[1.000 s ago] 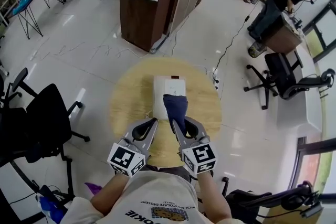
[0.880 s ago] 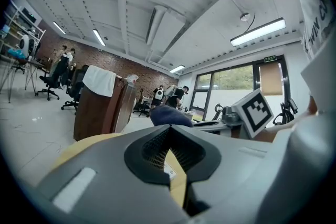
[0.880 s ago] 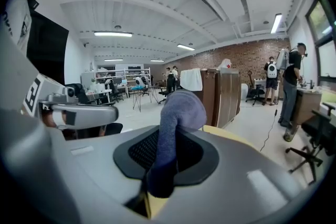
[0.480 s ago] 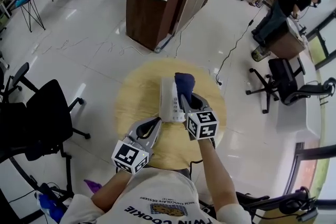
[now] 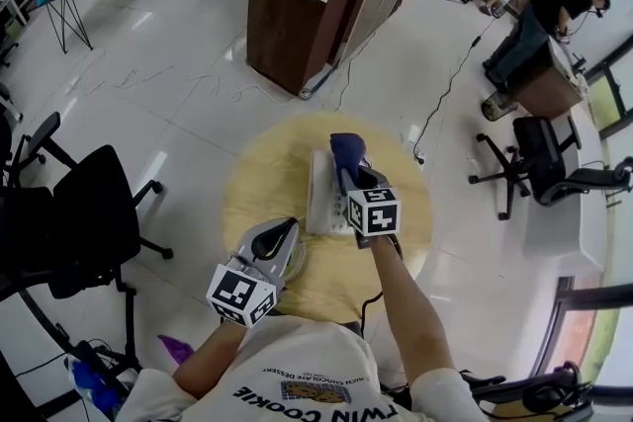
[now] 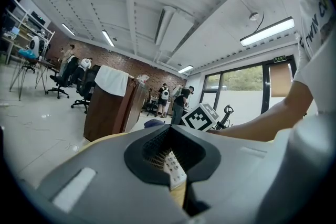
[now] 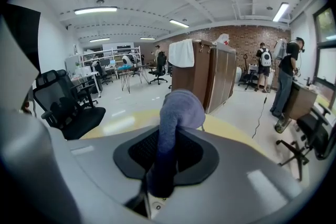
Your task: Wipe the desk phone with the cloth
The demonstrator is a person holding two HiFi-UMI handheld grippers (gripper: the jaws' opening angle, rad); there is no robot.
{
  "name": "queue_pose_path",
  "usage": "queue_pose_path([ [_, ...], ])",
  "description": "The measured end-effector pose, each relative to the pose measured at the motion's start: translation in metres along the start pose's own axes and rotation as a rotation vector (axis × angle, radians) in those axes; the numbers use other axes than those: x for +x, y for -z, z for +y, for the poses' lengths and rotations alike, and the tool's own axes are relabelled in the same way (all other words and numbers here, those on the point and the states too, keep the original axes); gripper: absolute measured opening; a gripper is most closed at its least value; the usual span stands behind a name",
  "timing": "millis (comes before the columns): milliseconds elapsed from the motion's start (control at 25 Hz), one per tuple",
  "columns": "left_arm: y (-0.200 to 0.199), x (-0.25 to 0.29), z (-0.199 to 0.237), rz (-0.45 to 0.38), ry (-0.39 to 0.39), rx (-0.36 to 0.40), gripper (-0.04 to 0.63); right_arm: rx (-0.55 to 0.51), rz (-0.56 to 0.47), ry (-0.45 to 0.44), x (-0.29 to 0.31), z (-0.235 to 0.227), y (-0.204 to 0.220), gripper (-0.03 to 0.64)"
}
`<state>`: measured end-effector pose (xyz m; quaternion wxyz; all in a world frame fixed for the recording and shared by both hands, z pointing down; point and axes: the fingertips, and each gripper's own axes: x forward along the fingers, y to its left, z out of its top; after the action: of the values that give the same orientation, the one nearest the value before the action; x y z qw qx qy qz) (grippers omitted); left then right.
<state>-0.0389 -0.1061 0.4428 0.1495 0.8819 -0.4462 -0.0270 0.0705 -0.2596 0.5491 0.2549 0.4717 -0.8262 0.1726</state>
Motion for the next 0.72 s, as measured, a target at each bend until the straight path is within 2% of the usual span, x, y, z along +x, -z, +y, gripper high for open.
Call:
queue_pose_path([
  [400,0.000,0.003,-0.005,0.007,0.010,0.017,-0.009,0.015,0.059,0.018,0.002,-0.007,0.027,0.067],
  [720,0.006,0.007,-0.013,0.016,0.026,0.020,-0.009,0.058,0.042,0.005,-0.018,0.012,0.052,0.067],
])
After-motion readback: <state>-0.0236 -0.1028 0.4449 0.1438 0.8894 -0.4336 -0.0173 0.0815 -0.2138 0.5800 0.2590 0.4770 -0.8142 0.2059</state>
